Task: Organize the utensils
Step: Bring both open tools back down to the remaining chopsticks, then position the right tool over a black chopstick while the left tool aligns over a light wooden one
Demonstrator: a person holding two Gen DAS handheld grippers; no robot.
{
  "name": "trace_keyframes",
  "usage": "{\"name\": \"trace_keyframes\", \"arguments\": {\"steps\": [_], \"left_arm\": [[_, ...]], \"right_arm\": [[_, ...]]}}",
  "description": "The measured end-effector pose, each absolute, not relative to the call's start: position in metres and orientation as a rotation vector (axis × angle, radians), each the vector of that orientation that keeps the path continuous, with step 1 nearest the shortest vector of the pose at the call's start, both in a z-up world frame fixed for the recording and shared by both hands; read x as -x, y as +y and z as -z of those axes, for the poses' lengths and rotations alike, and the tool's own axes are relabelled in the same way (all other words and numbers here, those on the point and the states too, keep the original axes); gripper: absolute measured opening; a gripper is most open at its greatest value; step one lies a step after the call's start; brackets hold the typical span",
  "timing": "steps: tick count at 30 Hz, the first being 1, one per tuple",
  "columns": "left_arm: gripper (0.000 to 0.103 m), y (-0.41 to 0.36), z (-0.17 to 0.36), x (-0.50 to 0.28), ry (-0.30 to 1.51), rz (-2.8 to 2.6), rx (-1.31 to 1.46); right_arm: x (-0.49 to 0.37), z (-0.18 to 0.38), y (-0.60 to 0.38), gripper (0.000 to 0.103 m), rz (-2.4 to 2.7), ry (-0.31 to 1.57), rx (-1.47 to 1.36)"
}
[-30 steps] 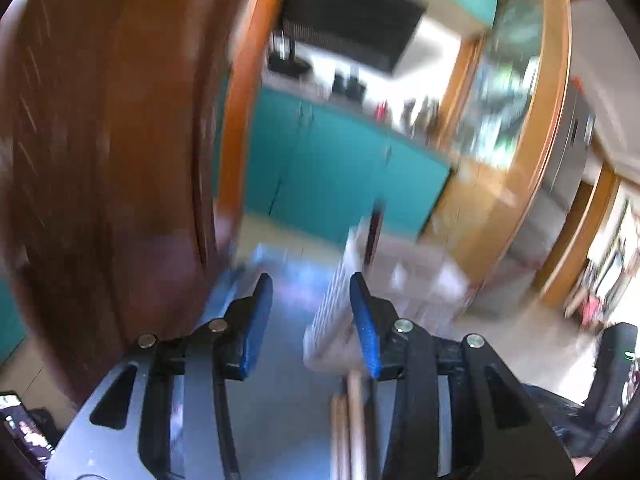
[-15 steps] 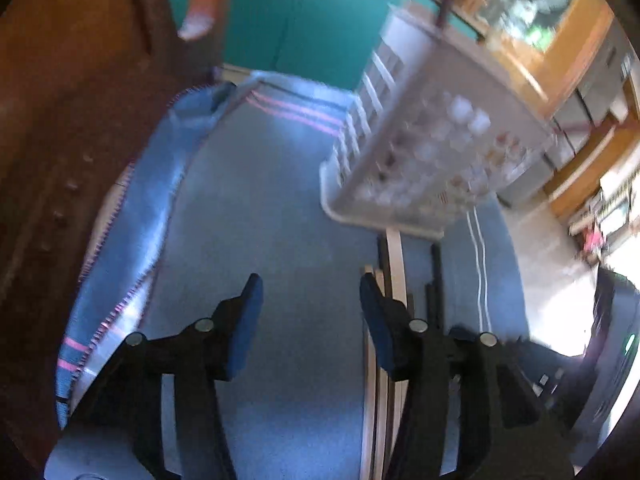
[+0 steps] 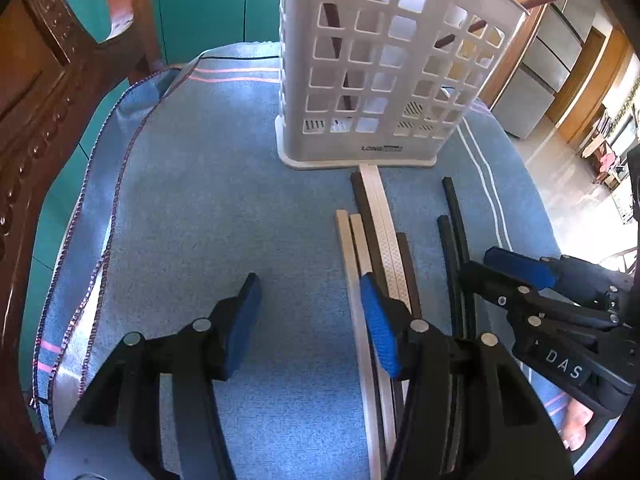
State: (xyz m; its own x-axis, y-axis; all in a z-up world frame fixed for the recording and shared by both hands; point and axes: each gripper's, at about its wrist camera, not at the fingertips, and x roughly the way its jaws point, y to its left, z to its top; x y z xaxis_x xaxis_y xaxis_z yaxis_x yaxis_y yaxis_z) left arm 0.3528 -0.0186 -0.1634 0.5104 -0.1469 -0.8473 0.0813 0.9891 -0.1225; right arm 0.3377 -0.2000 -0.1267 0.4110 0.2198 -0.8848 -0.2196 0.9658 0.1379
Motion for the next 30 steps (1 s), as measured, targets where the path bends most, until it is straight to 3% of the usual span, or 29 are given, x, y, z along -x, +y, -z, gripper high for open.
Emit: {"name": "trace_keyframes", "arguments": {"steps": [9,17,25,26,28,30], "left_arm": [[0.053,-0.016,0.161,-0.35,1.034,0.169,0.083],[0.063,-0.027,0.161,-0.35,1.013,0.08,-0.015],[0.063,-0.028,0.159,-0.35,1.016,0.075,-0.019],[0.063,-0.028,0.158,-0.35,1.017,0.077,-0.016],[0.064,-0.026,0.158,-0.351,1.021,0.079,-0.007],[0.064,-0.024,0.159,-0.351,1.024,0.076,-0.002]], "right_arm": [[-0.344,0.13,-0.191,0.031,-0.239,1.109,0.046],[-0.344,0.133,-0.192,0.031,-0.225,1.093,0.064],[-0.338,0.134,-0.182,0.032,-0.213,1.071,0.118],[-0.338,0.135,-0.178,0.031,-0.218,1.067,0.136],[-0.334,0.136,-0.17,0.019,-0.245,1.061,0.162],[-0.331,0.136,-0.163,0.018,-0.275,1.062,0.204]]}}
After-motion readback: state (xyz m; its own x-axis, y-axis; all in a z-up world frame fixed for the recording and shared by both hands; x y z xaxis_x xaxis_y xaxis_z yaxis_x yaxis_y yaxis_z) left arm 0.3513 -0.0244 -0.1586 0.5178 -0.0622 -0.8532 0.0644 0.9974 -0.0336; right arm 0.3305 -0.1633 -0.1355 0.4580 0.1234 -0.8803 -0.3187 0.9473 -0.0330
